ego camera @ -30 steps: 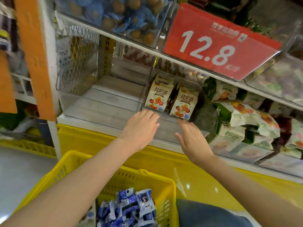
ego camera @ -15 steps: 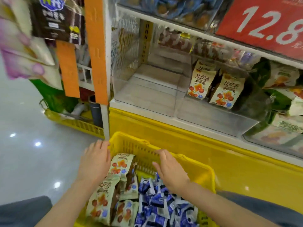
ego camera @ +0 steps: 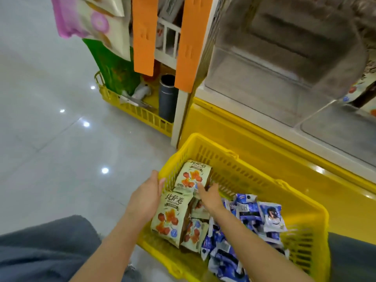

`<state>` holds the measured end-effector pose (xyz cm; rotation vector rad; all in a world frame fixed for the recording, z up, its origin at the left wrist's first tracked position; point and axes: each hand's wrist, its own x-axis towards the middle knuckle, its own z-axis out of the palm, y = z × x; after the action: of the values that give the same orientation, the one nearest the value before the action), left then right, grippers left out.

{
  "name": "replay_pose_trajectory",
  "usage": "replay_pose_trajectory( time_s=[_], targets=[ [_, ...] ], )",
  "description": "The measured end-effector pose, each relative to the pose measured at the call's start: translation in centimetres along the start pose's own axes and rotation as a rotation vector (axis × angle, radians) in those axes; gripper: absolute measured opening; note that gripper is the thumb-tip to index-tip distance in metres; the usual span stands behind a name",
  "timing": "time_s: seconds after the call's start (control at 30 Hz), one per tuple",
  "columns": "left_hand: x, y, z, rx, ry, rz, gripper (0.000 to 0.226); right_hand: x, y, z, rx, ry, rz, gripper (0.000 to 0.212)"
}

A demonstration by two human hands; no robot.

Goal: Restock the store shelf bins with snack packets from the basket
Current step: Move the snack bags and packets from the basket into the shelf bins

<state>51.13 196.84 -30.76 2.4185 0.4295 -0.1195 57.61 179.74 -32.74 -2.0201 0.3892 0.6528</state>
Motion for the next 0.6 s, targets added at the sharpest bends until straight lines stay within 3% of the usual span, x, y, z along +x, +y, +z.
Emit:
replay_pose_trajectory(
  time_s=[0.1, 0.3, 0.6],
  targets=[
    [0.0, 0.0, 0.0, -0.013, -0.021, 0.007, 0.020, 1.8, -0.8, 0.3, 0.015, 0.076, 0.134, 0.056],
    [-0.1, 0.0, -0.2, 0.000, -0.006, 0.022, 0.024, 2.9, -1.3, -0.5, 0.079, 0.040, 0.189, 0.051],
    [-0.6, 1.1, -1.0, 0.097, -0.021, -0.018, 0.028, -0.4, -4.4, -4.0, -0.035, 0.203, -0.123, 0.077]
  ],
)
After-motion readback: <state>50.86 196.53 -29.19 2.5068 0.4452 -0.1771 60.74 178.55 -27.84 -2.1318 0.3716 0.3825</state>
